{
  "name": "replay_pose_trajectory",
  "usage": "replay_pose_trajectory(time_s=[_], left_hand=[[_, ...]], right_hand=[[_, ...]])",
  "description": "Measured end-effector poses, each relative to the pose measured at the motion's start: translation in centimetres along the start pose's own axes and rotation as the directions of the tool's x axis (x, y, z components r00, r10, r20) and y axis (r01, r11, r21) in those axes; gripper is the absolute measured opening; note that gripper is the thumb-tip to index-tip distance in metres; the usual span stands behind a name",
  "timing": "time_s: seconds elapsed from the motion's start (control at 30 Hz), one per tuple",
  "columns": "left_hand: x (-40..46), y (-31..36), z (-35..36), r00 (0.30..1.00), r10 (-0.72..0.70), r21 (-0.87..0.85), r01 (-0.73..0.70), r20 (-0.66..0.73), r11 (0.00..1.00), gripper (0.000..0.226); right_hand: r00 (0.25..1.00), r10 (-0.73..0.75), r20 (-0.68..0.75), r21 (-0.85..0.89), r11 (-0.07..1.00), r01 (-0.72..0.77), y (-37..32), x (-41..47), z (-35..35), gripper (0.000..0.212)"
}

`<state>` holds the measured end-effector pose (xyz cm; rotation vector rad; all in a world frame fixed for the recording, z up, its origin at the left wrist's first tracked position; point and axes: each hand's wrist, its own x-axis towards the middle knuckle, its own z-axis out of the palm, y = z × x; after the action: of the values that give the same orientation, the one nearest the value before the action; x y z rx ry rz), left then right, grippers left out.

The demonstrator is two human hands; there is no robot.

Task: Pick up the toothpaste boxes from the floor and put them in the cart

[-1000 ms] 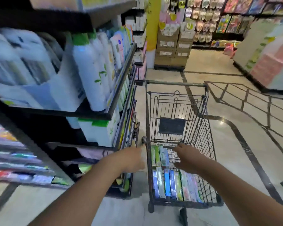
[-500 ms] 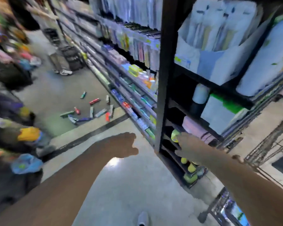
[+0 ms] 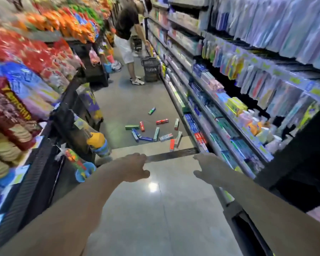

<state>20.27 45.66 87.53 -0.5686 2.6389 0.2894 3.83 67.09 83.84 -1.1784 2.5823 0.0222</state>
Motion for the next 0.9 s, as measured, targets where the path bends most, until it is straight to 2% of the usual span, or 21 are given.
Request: replay_pose_trajectory(time_s=[0.07, 0.2, 0.33, 0.57, 0.77, 0.9], left_hand=[[2.2, -3.1, -1.5, 1.000, -0.026, -0.004, 0.026, -0.005, 1.000, 0.051], [7.0, -7.9, -3.7, 0.998, -0.062, -0.027, 0.062, 0.013, 0.998, 0.057], [13.5, -10.9, -5.3, 0.995, -0.083, -0.073, 0.086, 0.047, 0.994, 0.058], [25.1, -13.8, -10.4, 0.989, -0.139, -0.117, 0.144, 0.057, 0.983, 0.065], [34.0, -17.5, -16.8, 0.974, -0.222, -0.166, 0.227, 0.050, 0.959, 0.045], [39.3, -20.8, -19.1, 0.969, -0.238, -0.196, 0.247, 0.067, 0.949, 0.048]], right_hand=[[0.999, -0.004, -0.032, -0.047, 0.999, 0.002, -1.2, 3.9, -0.6, 0.054], [0.998, -0.068, -0.006, -0.064, 0.996, 0.067, -3.3, 11.4, -1.6, 0.054], [0.995, -0.099, 0.001, -0.133, 0.986, 0.098, -2.9, 19.2, -1.9, 0.053], [0.993, -0.116, 0.030, -0.136, 0.983, 0.119, 0.8, 34.4, -4.9, 0.048], [0.981, -0.185, 0.053, -0.183, 0.964, 0.191, 1.1, 47.8, -9.4, 0.047], [0.972, -0.218, 0.087, -0.193, 0.953, 0.231, -0.6, 55.7, -10.5, 0.043]])
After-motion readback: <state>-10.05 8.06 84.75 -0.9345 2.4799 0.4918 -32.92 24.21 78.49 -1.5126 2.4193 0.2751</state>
